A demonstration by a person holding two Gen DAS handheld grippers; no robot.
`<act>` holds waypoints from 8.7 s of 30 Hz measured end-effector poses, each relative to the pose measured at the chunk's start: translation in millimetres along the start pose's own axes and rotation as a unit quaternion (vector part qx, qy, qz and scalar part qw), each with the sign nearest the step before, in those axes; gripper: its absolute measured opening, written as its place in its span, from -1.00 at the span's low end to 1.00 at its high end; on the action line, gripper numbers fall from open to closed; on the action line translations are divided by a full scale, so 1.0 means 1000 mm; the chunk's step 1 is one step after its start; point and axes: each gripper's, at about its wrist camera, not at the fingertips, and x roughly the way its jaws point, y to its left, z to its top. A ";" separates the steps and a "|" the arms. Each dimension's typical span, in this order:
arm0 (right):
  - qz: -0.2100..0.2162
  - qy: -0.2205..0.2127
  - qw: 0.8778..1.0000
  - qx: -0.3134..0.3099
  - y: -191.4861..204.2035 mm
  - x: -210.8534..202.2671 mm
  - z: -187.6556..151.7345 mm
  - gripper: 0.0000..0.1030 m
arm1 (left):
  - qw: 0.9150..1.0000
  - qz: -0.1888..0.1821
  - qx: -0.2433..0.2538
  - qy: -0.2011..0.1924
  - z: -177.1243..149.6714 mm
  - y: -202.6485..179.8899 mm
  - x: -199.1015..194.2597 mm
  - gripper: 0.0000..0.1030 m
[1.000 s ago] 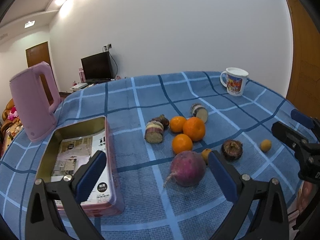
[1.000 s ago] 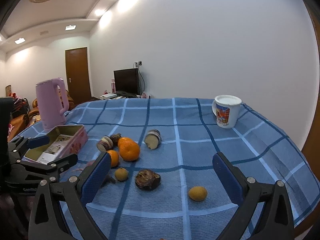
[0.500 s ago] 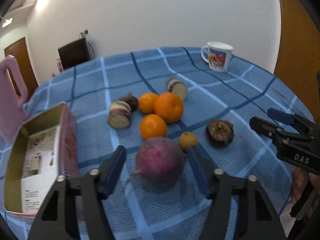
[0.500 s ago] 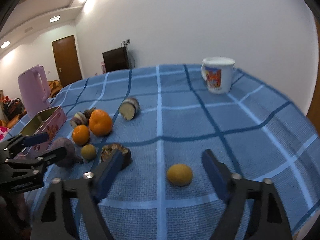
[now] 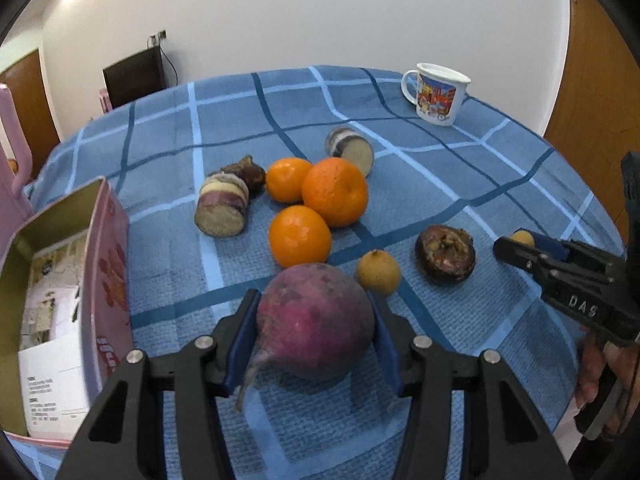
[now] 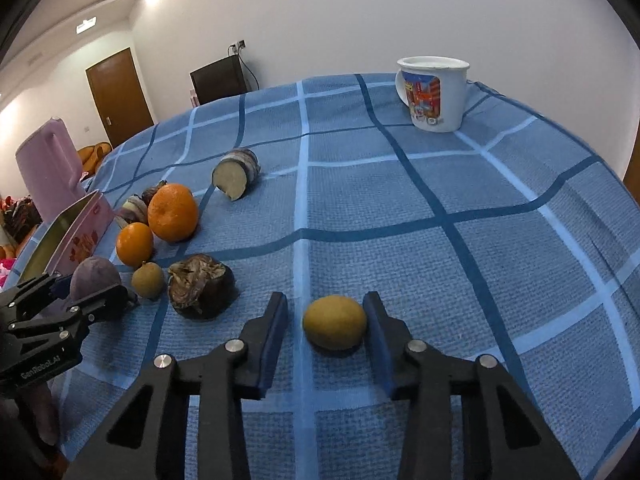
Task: Organize fruits
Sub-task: 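Grasp the red radish with the left gripper while the right gripper grasps the yellow kumquat, then carry the radish and kumquat toward the tin tray with both grippers, then lower the radish into the tin tray and open the left gripper while the right gripper releases the kumquat there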
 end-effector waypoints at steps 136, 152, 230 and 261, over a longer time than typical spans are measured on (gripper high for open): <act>0.118 -0.259 0.945 -0.160 0.089 -0.095 0.022 -0.38 | 0.971 0.067 0.005 -0.228 0.001 0.022 -0.116 0.05; 0.151 -0.243 0.938 -0.197 0.140 -0.078 0.043 -0.38 | 0.973 0.090 -0.024 -0.213 -0.002 0.056 -0.114 0.05; 0.242 -0.062 0.920 -0.302 0.302 0.039 0.035 -0.37 | 0.976 0.165 -0.116 -0.077 -0.025 0.190 -0.067 0.05; 0.193 -0.093 0.944 -0.252 0.259 0.026 0.041 0.34 | 0.969 0.174 -0.129 -0.122 -0.028 0.177 -0.091 0.97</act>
